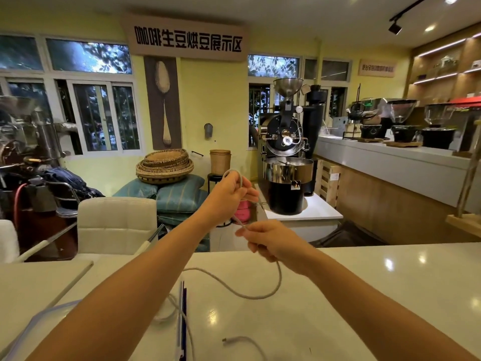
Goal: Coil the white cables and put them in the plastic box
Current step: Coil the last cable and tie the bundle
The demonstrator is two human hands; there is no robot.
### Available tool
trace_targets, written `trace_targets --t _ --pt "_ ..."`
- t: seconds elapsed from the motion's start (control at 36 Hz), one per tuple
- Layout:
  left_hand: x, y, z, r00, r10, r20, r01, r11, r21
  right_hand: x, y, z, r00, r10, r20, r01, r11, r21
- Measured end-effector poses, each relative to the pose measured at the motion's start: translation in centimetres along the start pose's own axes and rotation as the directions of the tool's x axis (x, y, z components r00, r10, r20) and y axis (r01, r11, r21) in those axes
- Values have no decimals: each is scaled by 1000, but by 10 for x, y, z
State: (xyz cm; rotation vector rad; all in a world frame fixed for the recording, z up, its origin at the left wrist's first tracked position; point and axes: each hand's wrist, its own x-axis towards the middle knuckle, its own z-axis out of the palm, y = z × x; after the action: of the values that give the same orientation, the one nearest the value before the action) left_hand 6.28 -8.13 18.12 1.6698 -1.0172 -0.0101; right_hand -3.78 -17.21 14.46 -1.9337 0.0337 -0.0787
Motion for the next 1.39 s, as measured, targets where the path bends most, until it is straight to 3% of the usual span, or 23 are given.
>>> trace_targets --t 0.19,0.36,0.44,0.72,0.86,0.94,1.03,1.19,1.39 --pt "-18 -5 7 995 -36 88 23 989 144 -4 -28 -28 993 -115 -35 84 874 -478" --pt "-35 -9 19 983 -75 170 69 997 43 -3 -50 -50 980 -198 6 150 720 -678" --pt "-44 0 22 967 -63 247 80 995 -57 -2 -57 -61 973 -227 30 185 704 -685" --pt "-53 24 7 887 -33 461 157 960 -233 5 -69 -92 945 -317 81 316 823 -472" --pt "-49 38 -2 860 27 509 198 902 -383 16 -50 -96 937 -340 74 344 937 -51" --pt "-46 45 -4 856 94 508 201 845 -495 27 -33 -88 936 -350 30 337 918 211" --pt "-44 53 -2 846 163 508 179 810 -558 41 -7 -73 942 -328 -70 331 878 347" --pt "-33 64 5 930 142 338 103 783 -613 43 4 -12 971 -184 -150 231 884 407" --pt "-15 53 -3 997 54 47 -21 843 -538 25 -9 18 985 -172 -18 171 952 253"
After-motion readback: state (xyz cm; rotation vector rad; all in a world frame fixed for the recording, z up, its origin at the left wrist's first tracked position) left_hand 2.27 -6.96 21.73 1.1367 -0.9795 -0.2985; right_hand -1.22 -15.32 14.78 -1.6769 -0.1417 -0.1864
